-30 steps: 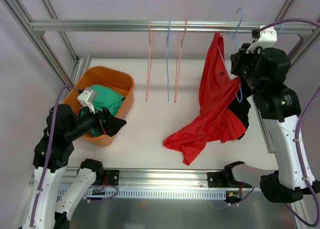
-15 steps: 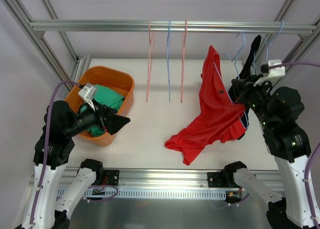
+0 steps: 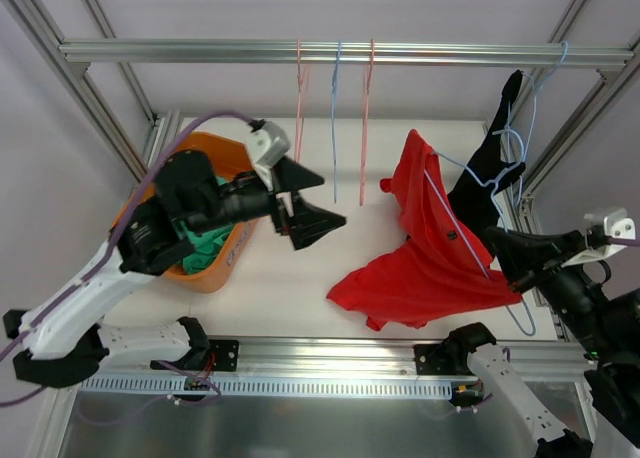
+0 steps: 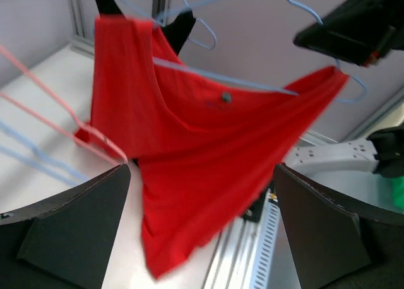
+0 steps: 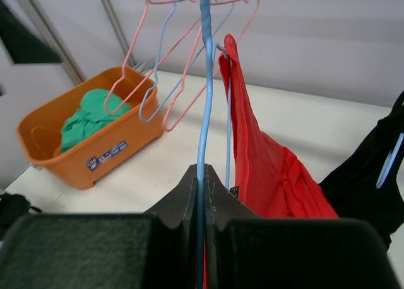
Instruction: Remove the tank top from the hanger
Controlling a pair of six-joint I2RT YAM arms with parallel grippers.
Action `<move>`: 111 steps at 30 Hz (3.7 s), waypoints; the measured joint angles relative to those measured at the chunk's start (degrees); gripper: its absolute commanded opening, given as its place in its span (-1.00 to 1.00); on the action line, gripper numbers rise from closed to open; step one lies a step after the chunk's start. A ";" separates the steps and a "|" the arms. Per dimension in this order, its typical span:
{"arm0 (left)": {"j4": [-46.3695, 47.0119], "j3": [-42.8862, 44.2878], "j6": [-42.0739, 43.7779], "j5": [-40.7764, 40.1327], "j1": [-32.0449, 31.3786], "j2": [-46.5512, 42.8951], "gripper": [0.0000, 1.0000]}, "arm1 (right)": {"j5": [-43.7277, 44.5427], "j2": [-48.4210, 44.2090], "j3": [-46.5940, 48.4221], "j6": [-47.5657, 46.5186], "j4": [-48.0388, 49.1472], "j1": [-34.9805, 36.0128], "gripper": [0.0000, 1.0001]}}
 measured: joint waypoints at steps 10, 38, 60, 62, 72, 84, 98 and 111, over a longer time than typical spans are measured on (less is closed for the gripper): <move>6.03 17.77 8.35 -7.43 -6.60 26.49 0.90 | -4.11 0.02 12.90 0.96 -11.76 0.00 -0.99; 13.03 17.86 6.56 -16.02 -6.25 32.98 -1.00 | -7.13 -0.68 13.81 1.84 -14.01 0.13 -0.99; 13.86 12.76 3.45 -11.58 -7.19 27.96 -0.67 | -5.84 -4.63 14.12 -0.92 -18.82 3.23 -0.99; 13.94 12.76 3.45 -9.84 -6.93 28.06 -0.53 | -5.75 -4.63 14.36 -0.70 -18.73 3.26 -0.99; 15.06 12.68 2.86 -5.31 -6.29 30.16 -1.00 | -5.40 -4.63 15.45 0.17 -18.18 3.30 -0.99; 15.50 7.30 2.36 -10.69 -6.60 28.44 -1.00 | -1.97 -4.85 9.03 -0.50 -17.42 3.45 -0.99; 15.69 3.17 -3.58 -30.75 -6.62 24.30 -1.00 | -4.42 -9.62 11.98 -2.64 -20.65 5.84 -0.99; 29.68 -13.49 -1.92 14.23 -9.57 21.90 -1.00 | 5.68 -23.10 -20.13 -0.09 26.12 6.14 -0.99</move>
